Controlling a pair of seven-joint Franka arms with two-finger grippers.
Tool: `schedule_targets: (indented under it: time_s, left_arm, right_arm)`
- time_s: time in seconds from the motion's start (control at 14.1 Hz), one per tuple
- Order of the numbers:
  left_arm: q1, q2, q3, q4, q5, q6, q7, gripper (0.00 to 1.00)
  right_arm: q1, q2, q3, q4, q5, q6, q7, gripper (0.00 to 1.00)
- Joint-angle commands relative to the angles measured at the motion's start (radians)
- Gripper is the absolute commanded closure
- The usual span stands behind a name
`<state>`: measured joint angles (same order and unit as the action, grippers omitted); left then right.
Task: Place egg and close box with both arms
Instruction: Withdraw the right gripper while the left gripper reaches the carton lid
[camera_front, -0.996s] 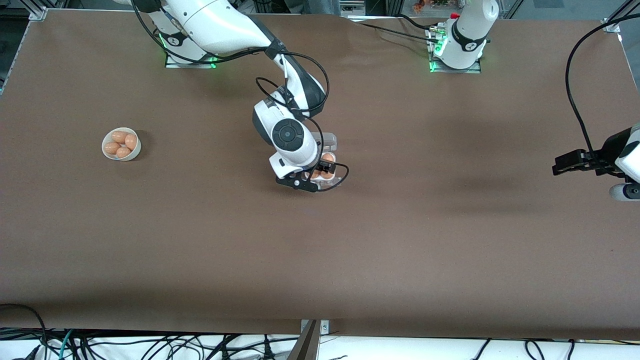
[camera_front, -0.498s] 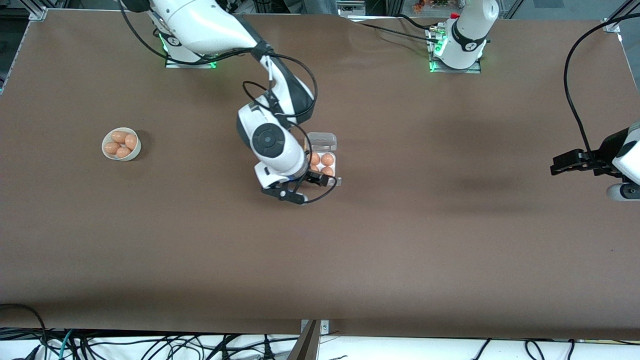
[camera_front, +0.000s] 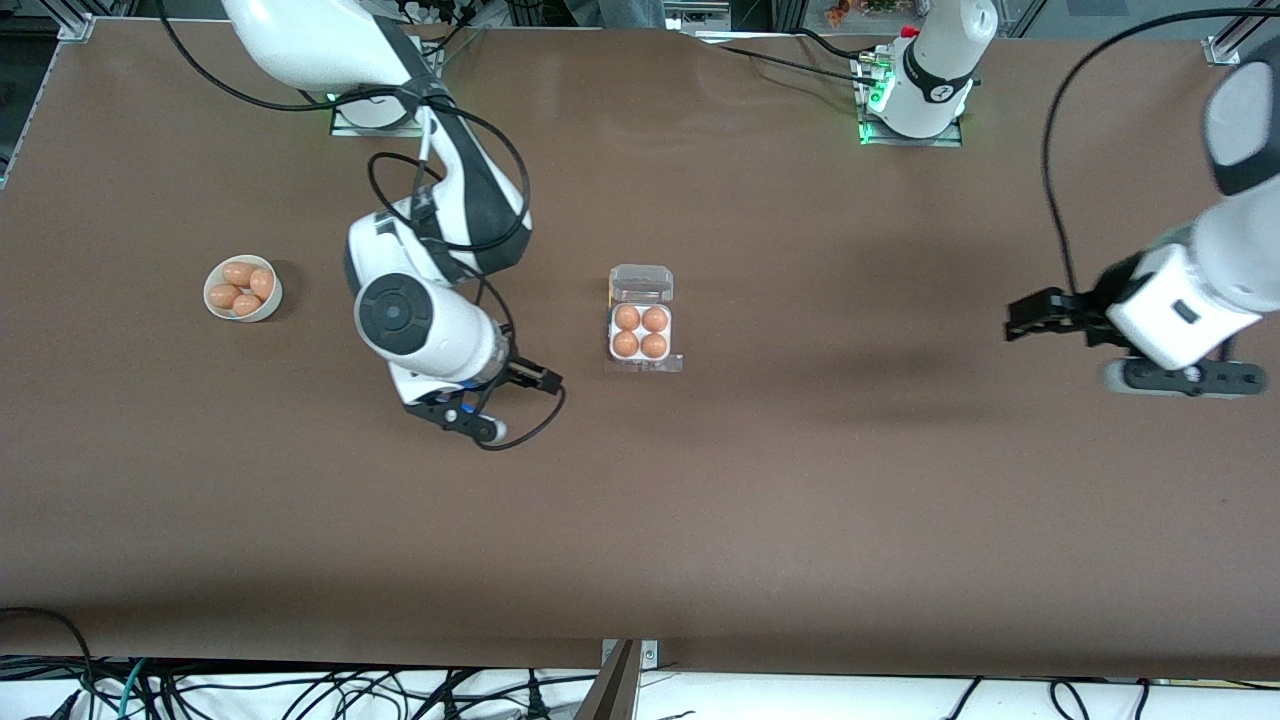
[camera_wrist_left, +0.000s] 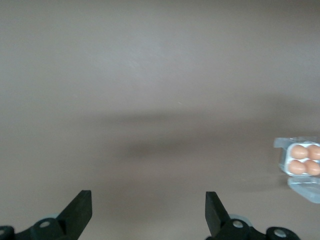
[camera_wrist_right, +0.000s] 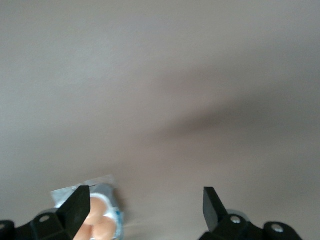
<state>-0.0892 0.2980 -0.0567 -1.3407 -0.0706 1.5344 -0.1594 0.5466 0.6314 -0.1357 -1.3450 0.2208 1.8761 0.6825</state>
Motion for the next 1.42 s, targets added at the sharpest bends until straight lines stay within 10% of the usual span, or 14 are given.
schedule_targets:
  time_s: [0.0, 0.43, 1.0, 1.35]
  left_arm:
    - [-0.119, 0.003, 0.011, 0.022, -0.015, -0.033, -0.174, 0.0]
    - [-0.326, 0.013, 0.011, 0.009, -0.029, -0.033, -0.42, 0.05]
    - [-0.386, 0.113, 0.011, 0.005, -0.304, -0.065, -0.47, 0.7]
    - [-0.478, 0.213, 0.011, 0.006, -0.331, -0.077, -0.47, 0.91]
  right_arm:
    - [-0.001, -0.039, -0.065, -0.01, -0.004, -0.06, -0.154, 0.0]
    - [-0.249, -0.286, 0.053, -0.218, -0.213, -0.057, -0.364, 0.0]
    - [-0.484, -0.607, 0.134, -0.356, -0.268, -0.126, -0.501, 0.0]
    - [-0.539, -0.708, 0.136, -0.367, -0.259, -0.199, -0.575, 0.0]
